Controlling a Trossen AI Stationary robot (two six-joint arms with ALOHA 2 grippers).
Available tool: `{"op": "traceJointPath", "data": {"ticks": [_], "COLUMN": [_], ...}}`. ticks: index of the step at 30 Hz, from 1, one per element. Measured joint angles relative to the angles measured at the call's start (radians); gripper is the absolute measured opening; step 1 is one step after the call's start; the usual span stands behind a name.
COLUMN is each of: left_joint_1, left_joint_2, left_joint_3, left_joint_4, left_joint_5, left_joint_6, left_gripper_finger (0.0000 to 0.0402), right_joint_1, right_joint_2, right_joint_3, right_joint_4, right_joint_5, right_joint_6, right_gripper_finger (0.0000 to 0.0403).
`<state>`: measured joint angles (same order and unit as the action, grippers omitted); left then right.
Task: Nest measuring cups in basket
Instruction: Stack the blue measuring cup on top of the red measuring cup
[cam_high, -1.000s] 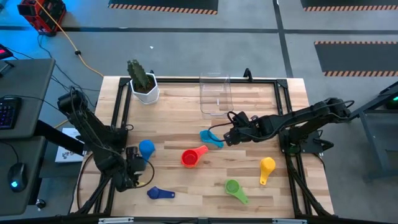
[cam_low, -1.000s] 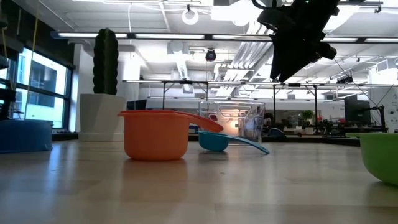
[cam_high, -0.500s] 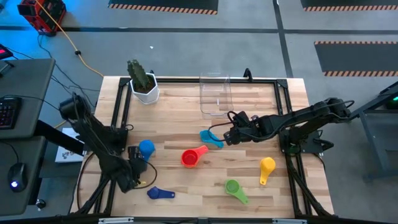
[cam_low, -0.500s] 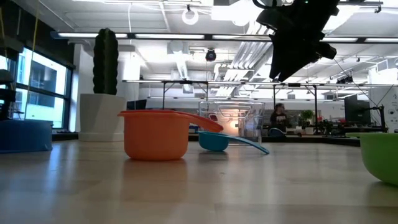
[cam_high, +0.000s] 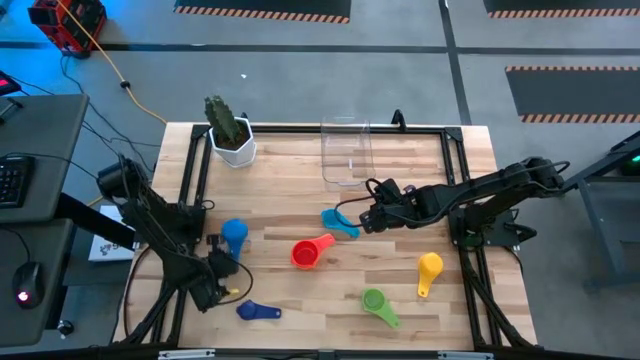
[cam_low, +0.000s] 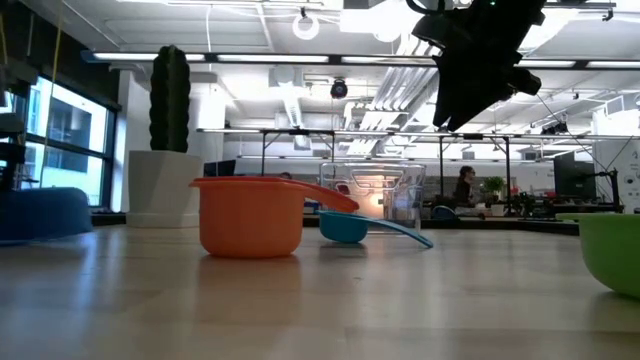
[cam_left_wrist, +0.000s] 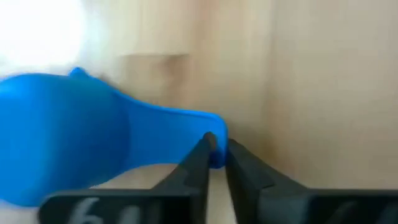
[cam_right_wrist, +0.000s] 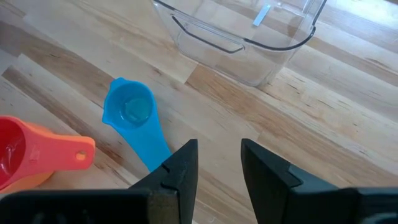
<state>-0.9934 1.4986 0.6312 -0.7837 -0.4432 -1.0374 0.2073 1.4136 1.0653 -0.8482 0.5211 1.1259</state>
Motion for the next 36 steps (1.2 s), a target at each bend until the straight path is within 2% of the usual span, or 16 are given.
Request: {"op": "traceJointPath", "data": {"ticks": [2, 5, 9, 16, 20, 25, 29, 32, 36], "left_joint_1": [0.0, 0.0, -0.001, 0.027, 0.095, 0.217, 0.347, 0.454, 0.585], "left_joint_2": [0.001, -0.002, -0.06, -0.273, -0.399, -0.534, -0.608, -0.636, -0.611], "left_joint_3": [0.016, 0.058, 0.104, 0.214, 0.325, 0.463, 0.526, 0.529, 0.529], "left_joint_4": [-0.032, -0.118, -0.17, -0.283, -0.392, -0.404, -0.313, -0.2, -0.077], "left_joint_5": [-0.001, 0.031, 0.034, 0.023, 0.005, 0.017, 0.131, 0.288, 0.525], "left_joint_6": [-0.018, -0.032, -0.046, -0.105, -0.106, -0.081, -0.052, -0.01, 0.089], "left_gripper_finger": [0.0013, 0.0018, 0.0005, 0.0002, 0.0001, 0.0001, 0.0001, 0.0001, 0.0001], "right_joint_1": [0.0, 0.0, 0.0, 0.0, 0.0, 0.0, 0.0, 0.0, 0.0], "right_joint_2": [0.0, 0.0, 0.0, 0.0, 0.0, 0.0, 0.0, 0.0, 0.0], "right_joint_3": [0.0, 0.0, 0.0, 0.0, 0.0, 0.0, 0.0, 0.0, 0.0], "right_joint_4": [0.0, 0.0, 0.001, 0.008, 0.008, 0.034, 0.138, 0.252, 0.417], "right_joint_5": [0.0, 0.001, 0.003, 0.004, 0.003, -0.01, -0.055, -0.102, -0.187], "right_joint_6": [0.0, 0.0, 0.001, 0.003, 0.003, 0.002, -0.03, -0.109, -0.222], "right_gripper_finger": [0.0114, 0.0114, 0.0114, 0.0114, 0.0114, 0.0114, 0.0114, 0.0114, 0.0114]}}
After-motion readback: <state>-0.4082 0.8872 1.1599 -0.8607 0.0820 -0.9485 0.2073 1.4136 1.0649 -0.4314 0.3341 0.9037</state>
